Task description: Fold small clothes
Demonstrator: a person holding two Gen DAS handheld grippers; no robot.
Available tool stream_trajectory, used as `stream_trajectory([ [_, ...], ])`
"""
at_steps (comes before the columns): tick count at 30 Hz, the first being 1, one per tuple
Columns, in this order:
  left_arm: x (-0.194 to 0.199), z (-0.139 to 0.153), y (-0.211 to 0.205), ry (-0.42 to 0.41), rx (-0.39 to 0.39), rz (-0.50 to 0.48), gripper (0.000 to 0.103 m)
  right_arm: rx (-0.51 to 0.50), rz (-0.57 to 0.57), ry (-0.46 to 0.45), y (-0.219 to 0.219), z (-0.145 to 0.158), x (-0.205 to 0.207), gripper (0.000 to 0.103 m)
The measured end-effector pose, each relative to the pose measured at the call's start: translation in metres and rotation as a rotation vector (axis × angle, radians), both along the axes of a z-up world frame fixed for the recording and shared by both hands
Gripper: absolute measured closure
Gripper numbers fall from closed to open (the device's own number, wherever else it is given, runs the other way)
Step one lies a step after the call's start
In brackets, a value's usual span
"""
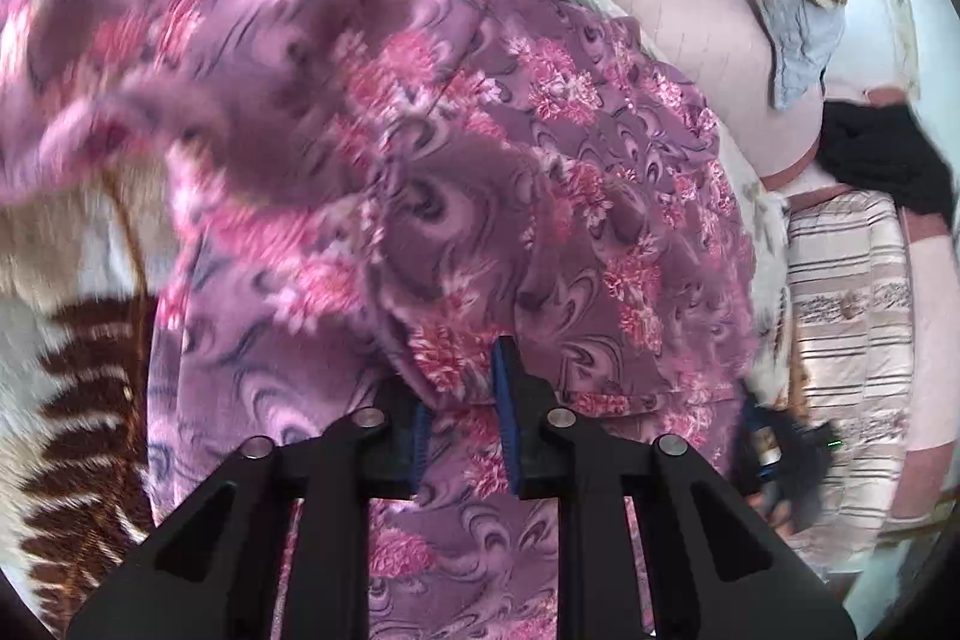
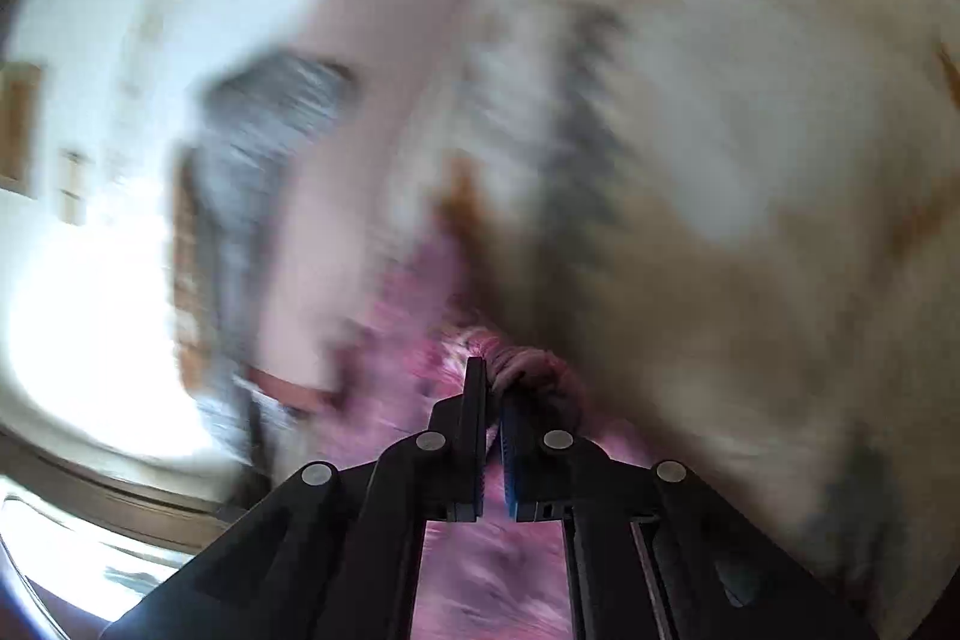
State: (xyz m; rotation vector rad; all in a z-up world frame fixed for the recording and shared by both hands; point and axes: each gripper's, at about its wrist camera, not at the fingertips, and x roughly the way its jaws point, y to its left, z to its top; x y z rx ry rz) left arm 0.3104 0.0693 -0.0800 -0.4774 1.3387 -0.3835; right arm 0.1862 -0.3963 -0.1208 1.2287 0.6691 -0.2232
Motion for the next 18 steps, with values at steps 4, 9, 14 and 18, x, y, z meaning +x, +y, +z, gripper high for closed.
stream_trajectory([
  [4,-0.022,0.034,0.017,-0.109,-0.105,0.005,0.085,-0.095,-0.016,-0.055,0.010,0.036,-0.023,0.093],
  [9,-0.018,0.057,-0.002,-0.205,-0.071,0.005,0.040,-0.279,0.081,-0.147,0.041,0.079,0.004,0.088],
  [14,-0.001,0.009,-0.022,-0.109,0.061,-0.013,0.046,-0.296,0.153,0.120,0.046,0.027,0.034,0.098],
  [18,-0.010,0.032,-0.001,-0.144,-0.016,-0.016,0.046,-0.377,0.109,0.050,0.070,0.060,0.021,0.092],
])
